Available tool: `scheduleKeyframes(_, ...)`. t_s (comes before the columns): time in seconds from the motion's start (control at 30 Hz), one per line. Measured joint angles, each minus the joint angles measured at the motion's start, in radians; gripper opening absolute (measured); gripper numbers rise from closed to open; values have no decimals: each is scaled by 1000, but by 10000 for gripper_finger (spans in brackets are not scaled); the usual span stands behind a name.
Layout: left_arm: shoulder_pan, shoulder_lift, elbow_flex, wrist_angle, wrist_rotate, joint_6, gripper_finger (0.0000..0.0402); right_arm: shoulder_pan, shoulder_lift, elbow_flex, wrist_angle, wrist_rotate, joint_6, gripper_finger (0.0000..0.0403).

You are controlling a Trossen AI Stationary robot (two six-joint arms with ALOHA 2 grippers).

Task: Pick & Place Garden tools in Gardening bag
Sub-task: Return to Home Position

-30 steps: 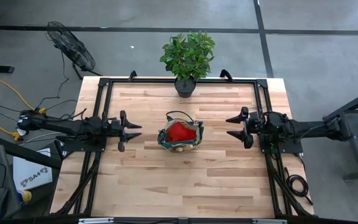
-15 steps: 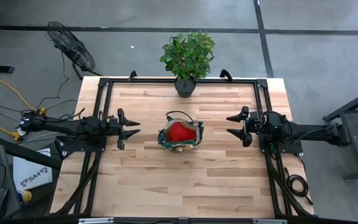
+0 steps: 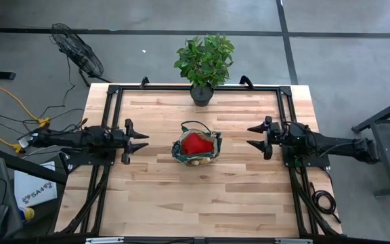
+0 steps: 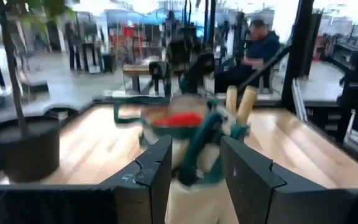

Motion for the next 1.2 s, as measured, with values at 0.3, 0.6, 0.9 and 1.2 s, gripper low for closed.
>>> scheduleKeyframes(0.3,-1,11,19,-6,57,30,134,0,-21,0,-1,126,-28,282)
scheduleKeyframes(0.6,-1,15,23,-26,54,5,134,0,-20,-1,0,123,-11,282)
scheduleKeyframes(0.9,-1,15,24,-27,53,5,134,0,-20,-1,0,123,-11,282)
scheduleKeyframes(1.2,-1,15,25,-27,51,5,134,0,-20,-1,0,122,-11,282)
